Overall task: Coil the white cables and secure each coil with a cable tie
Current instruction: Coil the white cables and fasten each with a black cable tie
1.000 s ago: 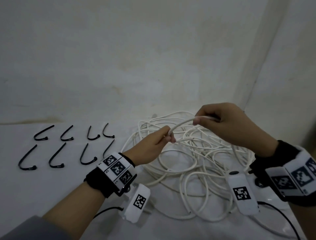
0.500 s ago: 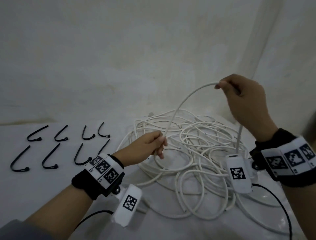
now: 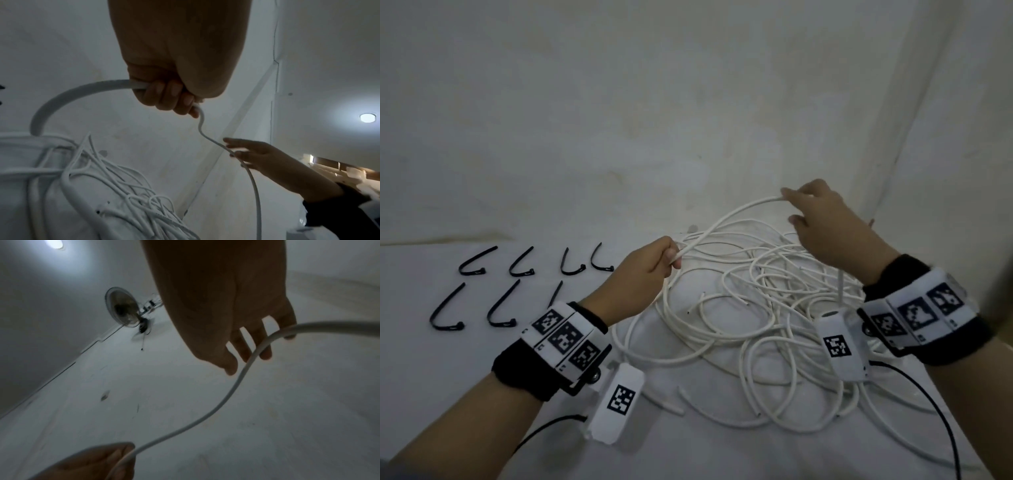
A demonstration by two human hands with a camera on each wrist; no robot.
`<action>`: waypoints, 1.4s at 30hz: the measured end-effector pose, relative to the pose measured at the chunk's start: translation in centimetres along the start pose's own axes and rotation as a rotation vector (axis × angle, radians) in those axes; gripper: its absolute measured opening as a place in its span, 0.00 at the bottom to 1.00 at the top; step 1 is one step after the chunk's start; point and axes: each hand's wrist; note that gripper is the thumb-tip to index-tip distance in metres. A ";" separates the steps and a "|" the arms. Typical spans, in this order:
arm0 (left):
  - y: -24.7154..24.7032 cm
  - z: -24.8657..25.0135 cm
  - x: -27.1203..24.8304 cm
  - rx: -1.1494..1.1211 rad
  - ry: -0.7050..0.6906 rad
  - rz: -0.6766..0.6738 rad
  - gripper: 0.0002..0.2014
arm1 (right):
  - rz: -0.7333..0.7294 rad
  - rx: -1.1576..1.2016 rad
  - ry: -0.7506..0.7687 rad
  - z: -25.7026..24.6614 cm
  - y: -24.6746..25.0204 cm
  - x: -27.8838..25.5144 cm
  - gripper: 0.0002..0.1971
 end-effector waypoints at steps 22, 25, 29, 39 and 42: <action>4.9 2.4 -4.0 -1.024 0.195 0.280 0.19 | -0.193 0.369 0.315 -6.5 -4.0 0.5 0.10; 6.7 1.9 -3.8 -1.135 0.202 0.458 0.20 | -0.107 0.166 0.310 -4.7 -4.7 0.3 0.08; 8.5 1.2 -3.6 -1.307 0.221 0.594 0.20 | -0.061 0.173 0.311 -3.5 -4.4 -0.7 0.12; 5.6 1.8 -2.5 -1.147 0.207 0.603 0.19 | -0.005 -0.100 0.822 -7.9 -3.6 -5.7 0.09; 4.5 1.9 -2.7 -1.078 0.201 0.542 0.18 | -0.020 -0.056 0.871 -9.8 -1.8 -6.5 0.12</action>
Point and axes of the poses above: each hand's wrist, its own x-axis towards the middle knuckle, its own y-axis out of the back of the hand, z = x × y, and after that the axes turned 3 degrees about z, right-handed
